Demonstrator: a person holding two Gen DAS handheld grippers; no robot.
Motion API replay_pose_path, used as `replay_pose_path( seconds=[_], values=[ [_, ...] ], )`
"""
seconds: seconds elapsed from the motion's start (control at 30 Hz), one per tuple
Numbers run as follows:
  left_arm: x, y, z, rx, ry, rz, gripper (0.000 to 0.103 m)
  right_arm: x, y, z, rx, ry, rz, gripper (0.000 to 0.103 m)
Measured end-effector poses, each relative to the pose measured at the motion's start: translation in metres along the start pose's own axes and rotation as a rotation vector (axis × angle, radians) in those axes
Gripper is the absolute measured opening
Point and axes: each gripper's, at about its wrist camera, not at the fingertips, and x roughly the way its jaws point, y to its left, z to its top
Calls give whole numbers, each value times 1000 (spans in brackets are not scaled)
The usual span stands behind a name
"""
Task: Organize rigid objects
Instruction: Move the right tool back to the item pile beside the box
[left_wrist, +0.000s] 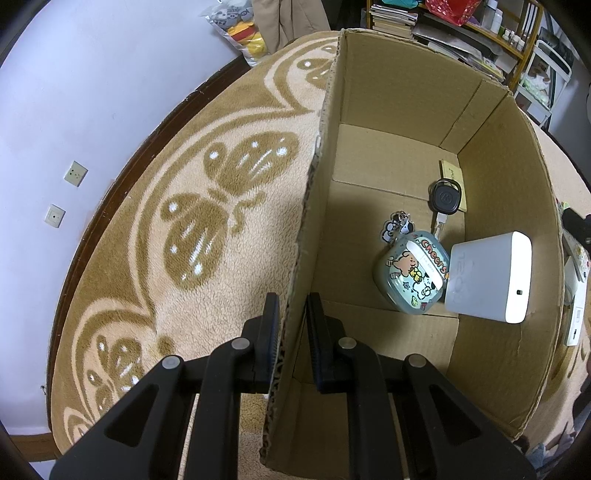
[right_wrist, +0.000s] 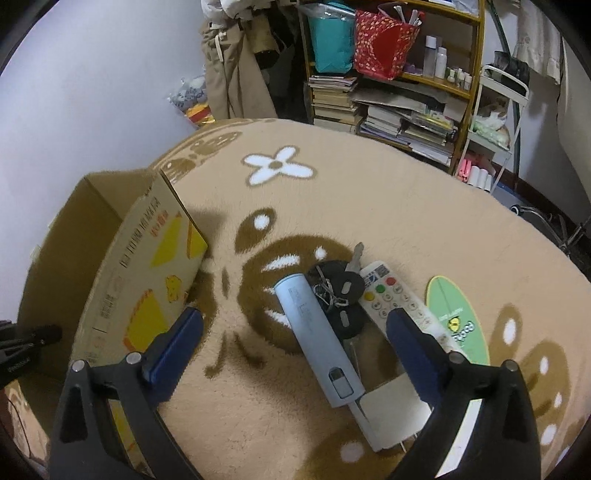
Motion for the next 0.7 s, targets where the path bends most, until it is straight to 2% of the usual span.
replay_pose_path(
  seconds=[0.13,0.27,0.33,0.4,0.53,0.6,0.63,0.7],
  values=[
    [0,0,-1,4,-2,3,14,10,-4,-6,-13,-17,18,103],
    [0,0,-2,3,-3,5,15,22,-14,-10,25,-2,33,99],
    [0,0,-2,2,-3,6,15,28,-17,-11,36,12,43,89],
    [0,0,-2,2,-3,9,15,33,-18,-13,25,24,53,71],
    [1,-1,-2,3,-2,12,15,40,-17,-17,-4,37,31,59],
    [1,0,-2,0,-2,8,15,39,-19,-16,15,32,35,42],
    [1,0,-2,-2,-2,5,15,38,-20,-16,26,39,54,37],
    [0,1,-2,0,-2,7,15,37,-17,-16,16,48,52,36]
  ],
)
